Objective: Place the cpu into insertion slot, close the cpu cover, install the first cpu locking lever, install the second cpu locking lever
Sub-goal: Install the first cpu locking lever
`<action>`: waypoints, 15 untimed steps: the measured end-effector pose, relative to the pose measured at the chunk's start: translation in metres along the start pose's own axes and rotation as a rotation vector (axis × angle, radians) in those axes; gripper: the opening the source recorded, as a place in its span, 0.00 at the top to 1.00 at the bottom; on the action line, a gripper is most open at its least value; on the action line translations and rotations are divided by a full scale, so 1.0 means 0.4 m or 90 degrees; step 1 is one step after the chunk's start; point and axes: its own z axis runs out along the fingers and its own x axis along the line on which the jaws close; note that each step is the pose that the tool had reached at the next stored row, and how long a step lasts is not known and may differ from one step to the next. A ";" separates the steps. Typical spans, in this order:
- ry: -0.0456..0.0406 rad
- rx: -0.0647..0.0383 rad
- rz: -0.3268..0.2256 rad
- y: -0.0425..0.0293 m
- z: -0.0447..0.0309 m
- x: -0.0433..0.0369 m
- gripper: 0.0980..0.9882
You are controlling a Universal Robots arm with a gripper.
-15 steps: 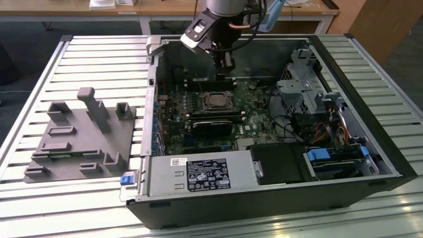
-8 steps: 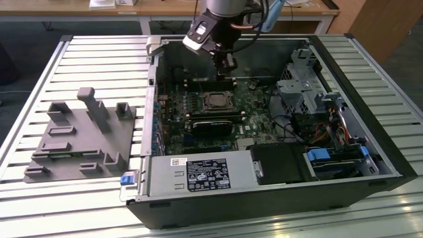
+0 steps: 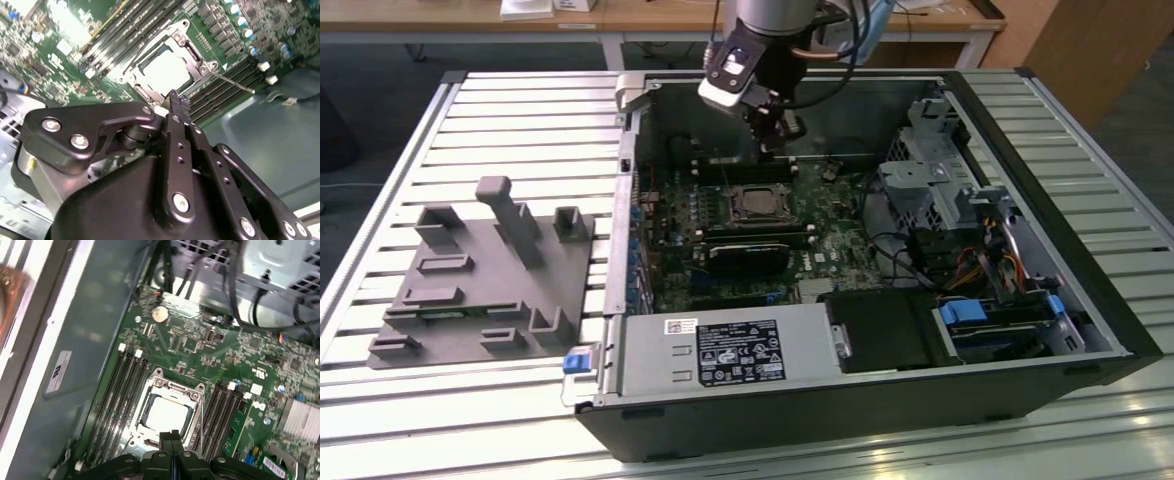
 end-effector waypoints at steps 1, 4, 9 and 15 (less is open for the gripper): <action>0.0002 0.000 -0.011 0.000 0.000 0.000 0.99; 0.0009 0.000 -0.046 0.000 0.001 0.000 0.99; 0.0021 0.000 -0.104 0.000 0.002 0.000 0.99; 0.0034 0.000 -0.169 0.000 0.002 0.000 0.99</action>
